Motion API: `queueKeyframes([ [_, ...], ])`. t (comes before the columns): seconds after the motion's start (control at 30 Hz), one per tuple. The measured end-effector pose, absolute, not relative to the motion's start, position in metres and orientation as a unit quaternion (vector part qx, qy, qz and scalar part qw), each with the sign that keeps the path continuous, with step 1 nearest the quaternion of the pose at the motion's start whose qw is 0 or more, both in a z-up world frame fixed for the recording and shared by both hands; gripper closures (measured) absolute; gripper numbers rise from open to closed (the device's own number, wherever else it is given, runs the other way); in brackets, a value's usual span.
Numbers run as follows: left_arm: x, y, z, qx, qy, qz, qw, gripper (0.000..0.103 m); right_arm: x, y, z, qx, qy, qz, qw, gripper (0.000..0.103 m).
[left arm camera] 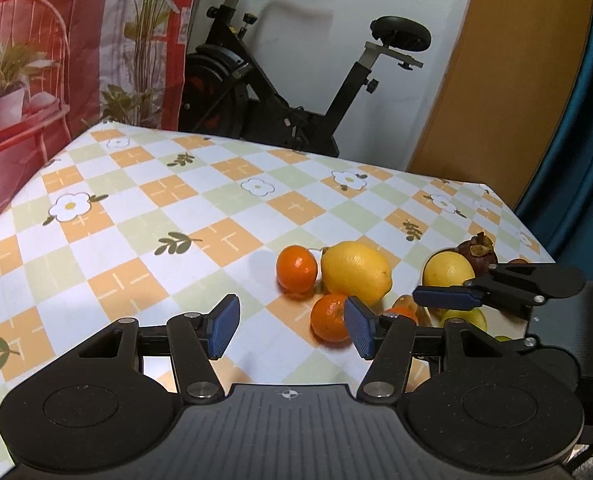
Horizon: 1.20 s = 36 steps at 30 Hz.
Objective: Organize fruits
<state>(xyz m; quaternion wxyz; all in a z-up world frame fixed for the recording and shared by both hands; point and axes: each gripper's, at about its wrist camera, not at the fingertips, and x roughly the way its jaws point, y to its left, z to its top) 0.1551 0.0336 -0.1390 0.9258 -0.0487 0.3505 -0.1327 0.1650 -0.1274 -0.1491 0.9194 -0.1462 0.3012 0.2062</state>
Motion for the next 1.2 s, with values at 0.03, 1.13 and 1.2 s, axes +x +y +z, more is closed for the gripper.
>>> queueKeyframes([
  [0.03, 0.155, 0.034, -0.139, -0.049, 0.351, -0.133, 0.926, 0.042, 0.167, -0.126, -0.151, -0.151, 0.305, 0.206, 0.917, 0.060],
  [1.13, 0.153, 0.037, -0.148, -0.064, 0.371, -0.134, 0.917, 0.043, 0.156, -0.124, -0.155, -0.133, 0.317, 0.222, 0.912, 0.060],
  [1.2, 0.152, 0.037, -0.148, -0.065, 0.371, -0.135, 0.917, 0.043, 0.157, -0.120, -0.156, -0.142, 0.318, 0.227, 0.909, 0.060],
])
